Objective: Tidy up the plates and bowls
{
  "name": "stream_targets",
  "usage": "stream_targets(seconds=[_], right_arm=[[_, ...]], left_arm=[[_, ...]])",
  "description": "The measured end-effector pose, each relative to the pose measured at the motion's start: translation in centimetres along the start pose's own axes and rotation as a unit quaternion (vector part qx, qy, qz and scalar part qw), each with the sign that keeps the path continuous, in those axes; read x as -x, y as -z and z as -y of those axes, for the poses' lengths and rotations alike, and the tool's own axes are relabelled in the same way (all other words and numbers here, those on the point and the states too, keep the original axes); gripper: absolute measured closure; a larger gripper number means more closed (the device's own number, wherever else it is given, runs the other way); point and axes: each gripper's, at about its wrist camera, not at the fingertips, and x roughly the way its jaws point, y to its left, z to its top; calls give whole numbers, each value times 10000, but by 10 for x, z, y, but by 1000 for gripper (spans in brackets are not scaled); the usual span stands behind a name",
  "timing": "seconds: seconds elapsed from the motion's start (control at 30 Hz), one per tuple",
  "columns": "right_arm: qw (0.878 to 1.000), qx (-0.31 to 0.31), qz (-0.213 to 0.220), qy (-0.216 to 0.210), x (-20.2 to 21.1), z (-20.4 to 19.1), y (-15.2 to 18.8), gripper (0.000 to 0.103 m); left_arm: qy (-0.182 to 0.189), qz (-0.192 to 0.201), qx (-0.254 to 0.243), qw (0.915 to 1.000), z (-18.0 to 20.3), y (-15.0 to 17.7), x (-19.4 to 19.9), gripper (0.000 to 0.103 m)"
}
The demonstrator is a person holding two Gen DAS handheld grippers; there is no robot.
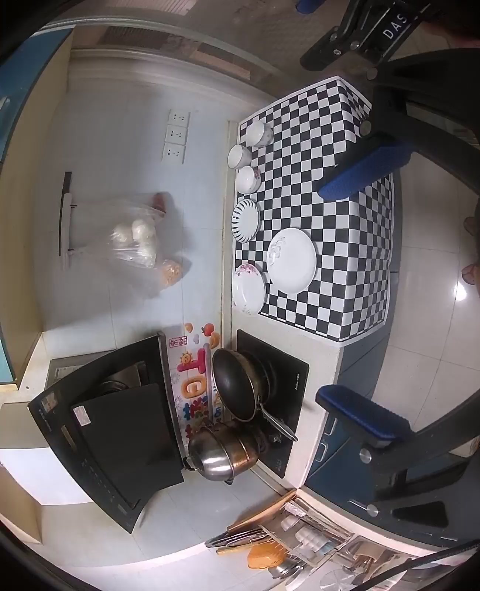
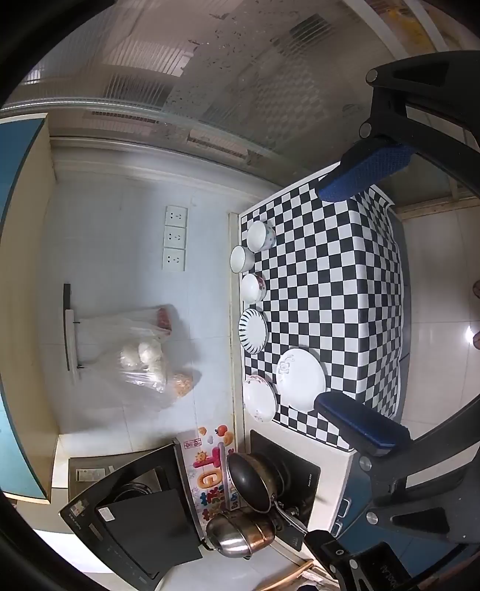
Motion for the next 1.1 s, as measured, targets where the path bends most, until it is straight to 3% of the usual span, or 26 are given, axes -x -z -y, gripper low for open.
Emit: stream_targets(seconds=[1.1], right_arm=[[9999, -40, -65, 144, 1, 2, 1, 0]], left_arm=[[108, -31, -35, 9999, -2, -2, 0, 0]])
